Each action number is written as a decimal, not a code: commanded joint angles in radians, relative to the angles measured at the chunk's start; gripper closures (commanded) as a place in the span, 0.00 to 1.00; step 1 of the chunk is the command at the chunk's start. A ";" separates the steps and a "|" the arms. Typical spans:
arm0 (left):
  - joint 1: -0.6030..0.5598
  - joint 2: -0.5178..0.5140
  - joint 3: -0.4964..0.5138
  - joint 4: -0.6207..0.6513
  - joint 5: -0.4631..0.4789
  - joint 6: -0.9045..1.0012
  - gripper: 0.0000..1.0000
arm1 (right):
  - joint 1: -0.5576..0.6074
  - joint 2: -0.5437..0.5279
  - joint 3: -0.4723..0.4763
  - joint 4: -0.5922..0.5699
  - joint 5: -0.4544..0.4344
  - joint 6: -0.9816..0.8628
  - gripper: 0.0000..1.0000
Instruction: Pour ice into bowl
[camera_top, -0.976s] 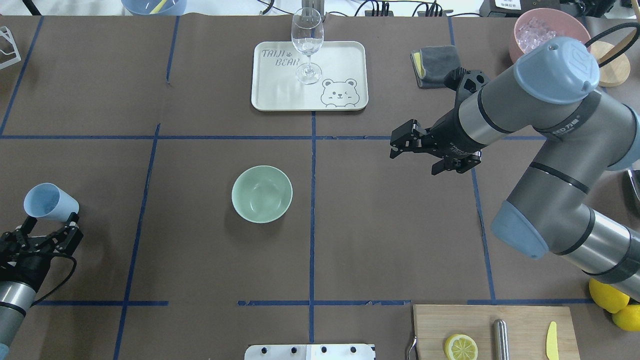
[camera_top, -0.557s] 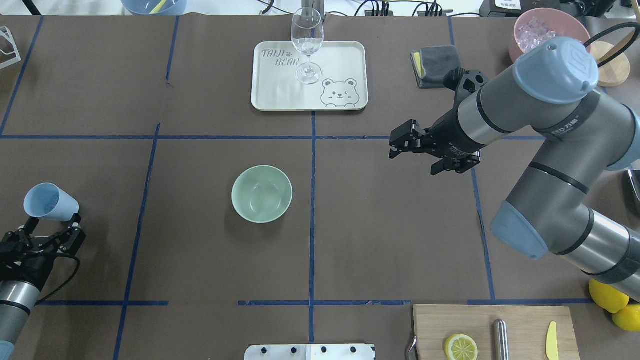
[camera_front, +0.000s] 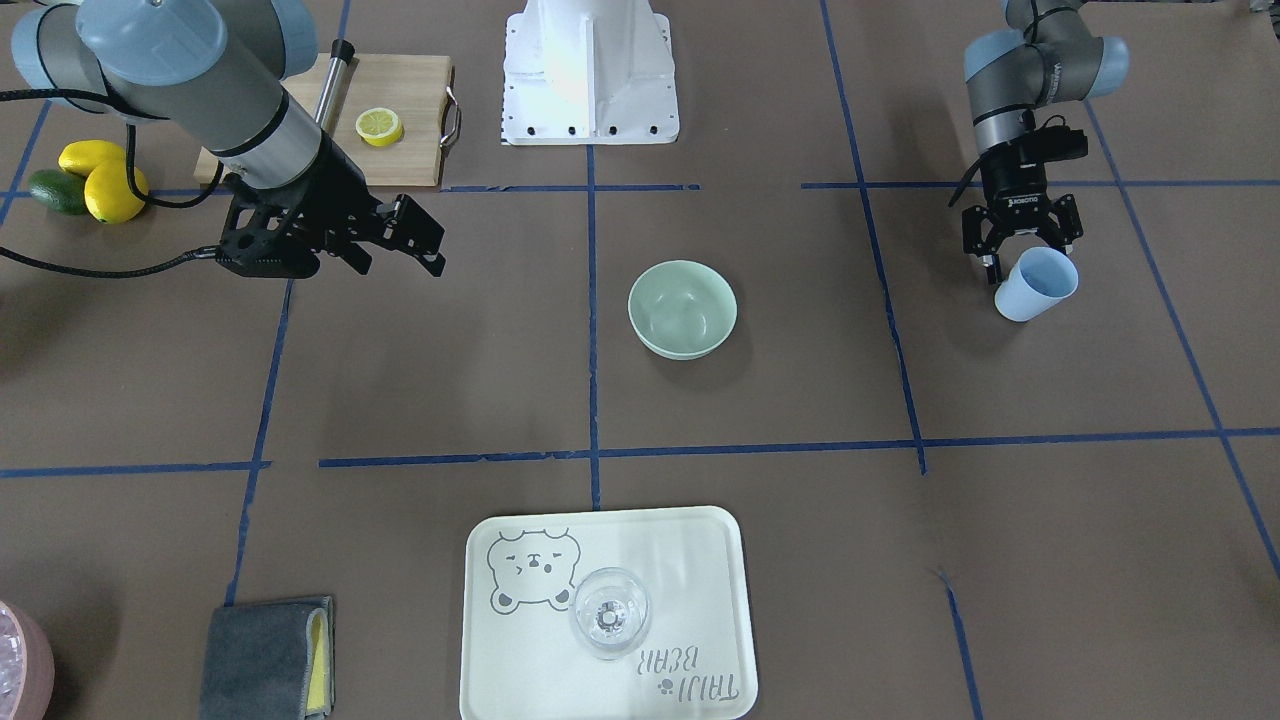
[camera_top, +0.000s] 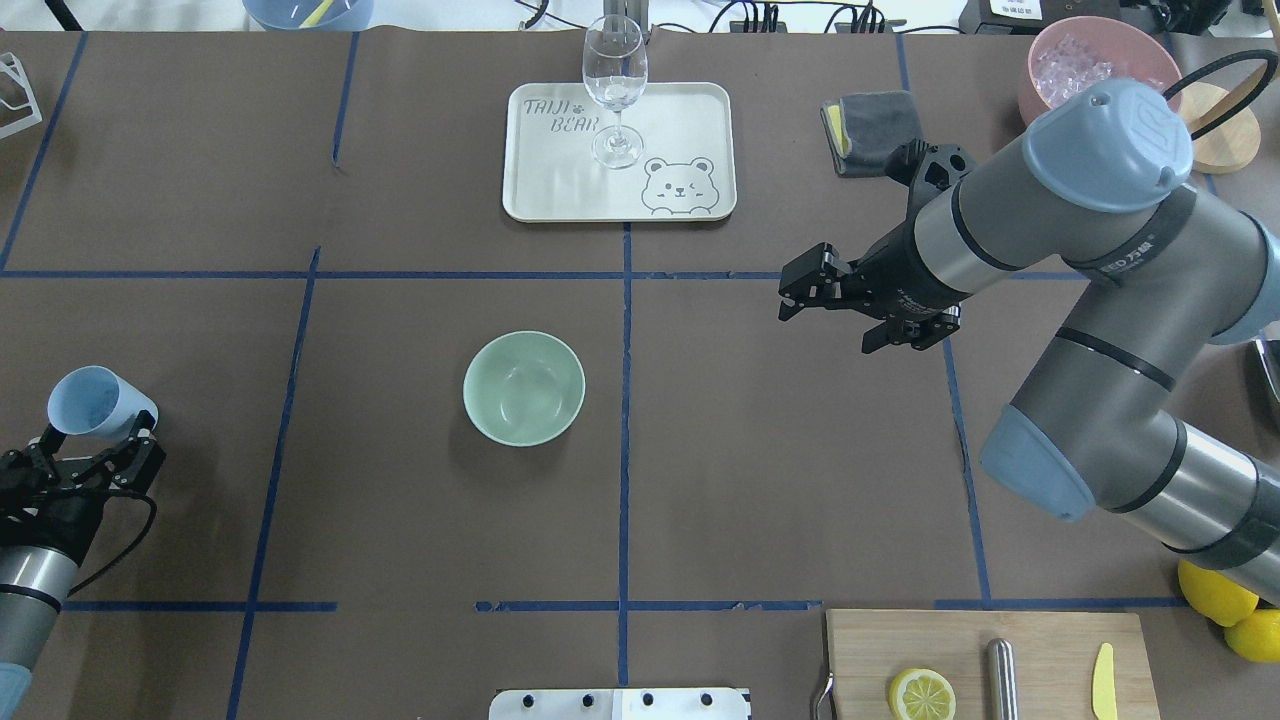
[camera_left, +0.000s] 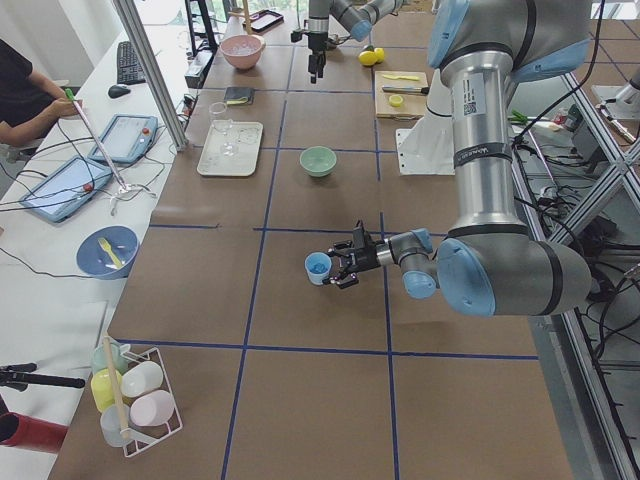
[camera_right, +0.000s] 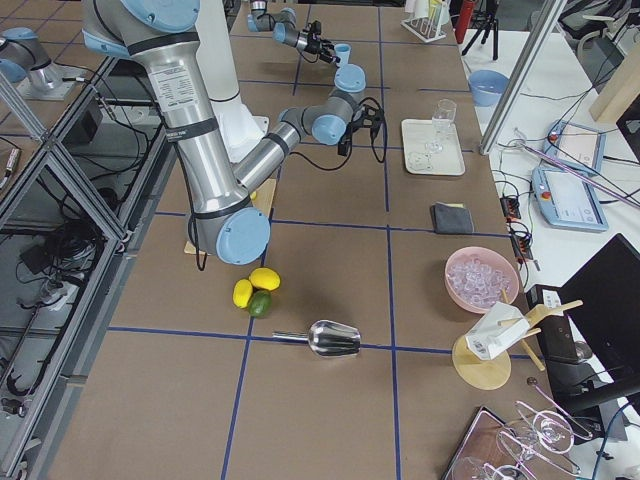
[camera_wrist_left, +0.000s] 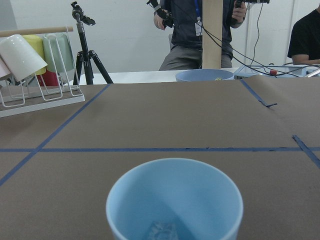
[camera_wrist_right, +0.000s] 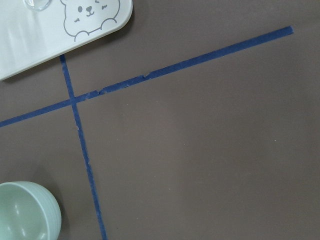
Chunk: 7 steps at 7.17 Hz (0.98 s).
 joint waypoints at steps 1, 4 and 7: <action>-0.024 -0.012 0.004 0.000 -0.003 -0.001 0.00 | -0.002 0.000 -0.001 0.002 -0.001 0.000 0.00; -0.060 -0.055 0.050 0.000 -0.020 0.025 0.00 | -0.002 0.005 -0.003 0.000 0.001 0.001 0.00; -0.084 -0.084 0.070 0.000 -0.029 0.026 0.00 | -0.005 0.003 -0.001 0.000 -0.001 0.001 0.00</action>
